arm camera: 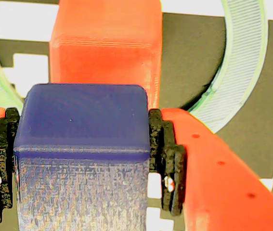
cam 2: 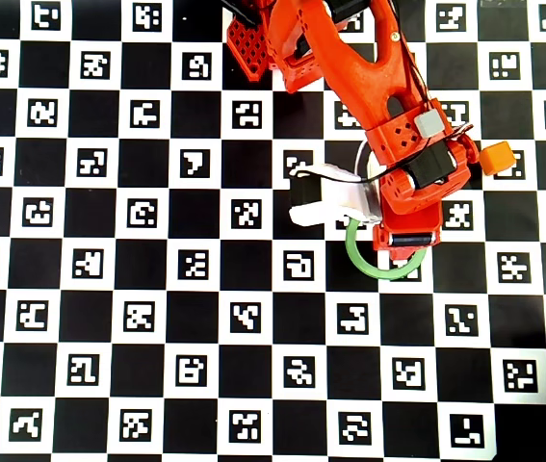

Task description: Grab the red cube then put it in the green circle then put the blue cube on top and finally the orange cube on top

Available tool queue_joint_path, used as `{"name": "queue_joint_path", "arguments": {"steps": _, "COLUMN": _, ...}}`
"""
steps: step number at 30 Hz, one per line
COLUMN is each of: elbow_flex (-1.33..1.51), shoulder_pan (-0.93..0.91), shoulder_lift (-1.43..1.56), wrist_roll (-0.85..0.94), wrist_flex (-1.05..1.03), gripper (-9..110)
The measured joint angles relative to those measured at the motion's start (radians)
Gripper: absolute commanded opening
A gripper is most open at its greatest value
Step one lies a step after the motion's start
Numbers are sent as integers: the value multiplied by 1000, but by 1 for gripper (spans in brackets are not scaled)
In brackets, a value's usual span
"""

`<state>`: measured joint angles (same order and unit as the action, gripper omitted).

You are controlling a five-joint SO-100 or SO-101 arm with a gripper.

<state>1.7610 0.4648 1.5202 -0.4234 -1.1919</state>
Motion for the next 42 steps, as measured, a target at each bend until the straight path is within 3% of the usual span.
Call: {"name": "queue_joint_path", "arguments": {"steps": 42, "elbow_flex": 69, "shoulder_pan": -18, "shoulder_lift": 2, "wrist_roll": 15, "wrist_flex": 54, "gripper": 12}}
